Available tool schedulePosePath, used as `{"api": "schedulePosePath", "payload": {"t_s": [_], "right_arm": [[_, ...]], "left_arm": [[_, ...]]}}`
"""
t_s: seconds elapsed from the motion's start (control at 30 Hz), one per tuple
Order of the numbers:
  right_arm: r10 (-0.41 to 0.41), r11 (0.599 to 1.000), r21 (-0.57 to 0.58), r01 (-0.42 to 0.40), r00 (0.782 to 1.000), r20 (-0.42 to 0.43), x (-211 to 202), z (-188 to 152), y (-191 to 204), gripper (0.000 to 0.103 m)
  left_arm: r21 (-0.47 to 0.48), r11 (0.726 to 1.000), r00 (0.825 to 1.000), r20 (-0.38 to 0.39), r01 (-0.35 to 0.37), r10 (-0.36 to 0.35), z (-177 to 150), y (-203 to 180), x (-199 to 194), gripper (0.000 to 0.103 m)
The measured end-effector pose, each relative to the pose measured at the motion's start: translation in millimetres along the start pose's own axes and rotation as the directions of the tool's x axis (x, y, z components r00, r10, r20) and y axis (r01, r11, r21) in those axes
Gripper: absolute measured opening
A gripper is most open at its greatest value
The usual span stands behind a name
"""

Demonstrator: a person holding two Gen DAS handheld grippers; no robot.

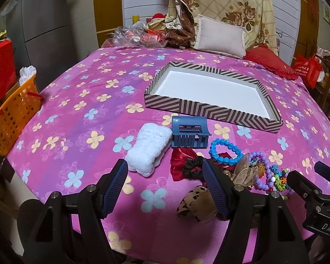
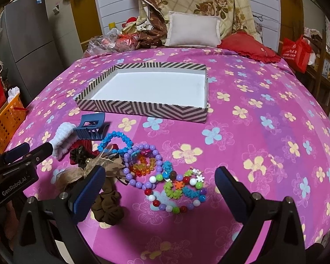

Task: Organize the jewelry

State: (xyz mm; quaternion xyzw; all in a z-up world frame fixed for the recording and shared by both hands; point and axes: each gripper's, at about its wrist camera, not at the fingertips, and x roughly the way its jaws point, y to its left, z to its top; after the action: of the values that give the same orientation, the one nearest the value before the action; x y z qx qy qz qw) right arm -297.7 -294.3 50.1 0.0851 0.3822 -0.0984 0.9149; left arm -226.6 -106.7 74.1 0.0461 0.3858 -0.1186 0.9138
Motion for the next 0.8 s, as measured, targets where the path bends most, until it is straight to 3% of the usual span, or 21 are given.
{"api": "schedulePosePath", "payload": {"t_s": [0.8], "right_arm": [[-0.002,1.0,0.015,0.002,1.0,-0.013,2.4,1.1,-2.1,0.101]], "left_arm": [[-0.006,1.0,1.0,0.011,0.004,-0.004,2.0,-0.6,-5.5,0.066]]}}
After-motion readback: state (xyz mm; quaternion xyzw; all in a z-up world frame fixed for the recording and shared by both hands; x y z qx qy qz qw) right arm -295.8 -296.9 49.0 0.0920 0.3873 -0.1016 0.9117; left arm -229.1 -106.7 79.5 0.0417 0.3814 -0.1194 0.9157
